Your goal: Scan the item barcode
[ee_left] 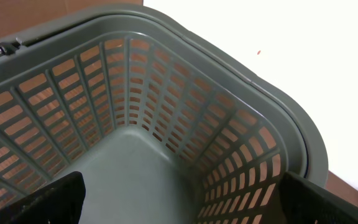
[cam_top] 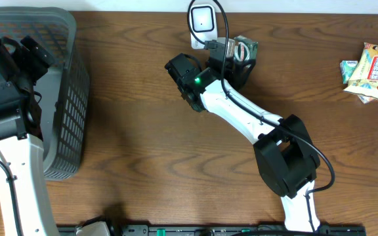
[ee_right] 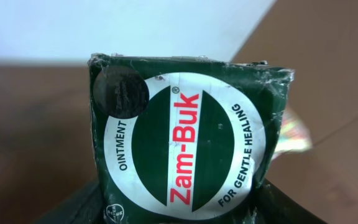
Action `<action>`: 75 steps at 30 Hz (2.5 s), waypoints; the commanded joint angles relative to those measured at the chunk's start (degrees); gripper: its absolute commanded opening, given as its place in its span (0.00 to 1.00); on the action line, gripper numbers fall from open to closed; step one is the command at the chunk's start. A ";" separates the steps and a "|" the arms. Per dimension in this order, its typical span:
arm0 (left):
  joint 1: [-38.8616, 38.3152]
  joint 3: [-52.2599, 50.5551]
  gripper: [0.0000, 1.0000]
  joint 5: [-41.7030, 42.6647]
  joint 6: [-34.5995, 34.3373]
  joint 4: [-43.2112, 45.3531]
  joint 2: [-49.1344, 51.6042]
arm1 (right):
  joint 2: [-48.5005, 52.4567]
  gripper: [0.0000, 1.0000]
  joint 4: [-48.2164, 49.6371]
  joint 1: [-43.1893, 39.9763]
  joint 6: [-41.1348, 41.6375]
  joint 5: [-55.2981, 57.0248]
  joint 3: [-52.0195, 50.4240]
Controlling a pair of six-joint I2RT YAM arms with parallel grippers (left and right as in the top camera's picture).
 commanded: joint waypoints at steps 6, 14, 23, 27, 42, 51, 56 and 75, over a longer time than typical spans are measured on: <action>0.26 0.90 0.98 -0.13 0.57 0.00 0.22 | -1.29 0.53 -0.55 -4.68 -4.79 -48.98 0.90; 0.26 0.90 0.98 -0.11 0.57 0.00 0.22 | -1.29 0.55 -8.55 -9.01 -35.36 -78.64 0.79; 0.26 0.90 0.98 -0.13 0.57 0.00 0.22 | -1.29 0.81 -16.22 -9.22 -61.66 -72.63 0.76; 0.26 0.90 0.98 -0.11 0.57 0.00 0.22 | -1.29 0.89 -14.60 -9.31 -58.05 -67.01 0.79; 0.26 0.90 0.98 -0.13 0.57 0.00 0.24 | -1.53 0.06 0.46 -5.42 -22.34 -80.78 1.20; 0.26 0.90 0.97 -0.11 0.57 0.00 0.22 | 2.45 0.02 2.75 -2.10 -14.86 -76.91 0.83; 0.26 0.90 0.98 -0.11 0.57 0.00 0.22 | 4.66 0.02 -1.46 -2.14 -10.01 -68.37 0.68; 0.26 0.90 0.98 -0.11 0.57 0.00 0.24 | 4.90 0.01 -21.42 -9.99 -0.98 -62.23 -0.37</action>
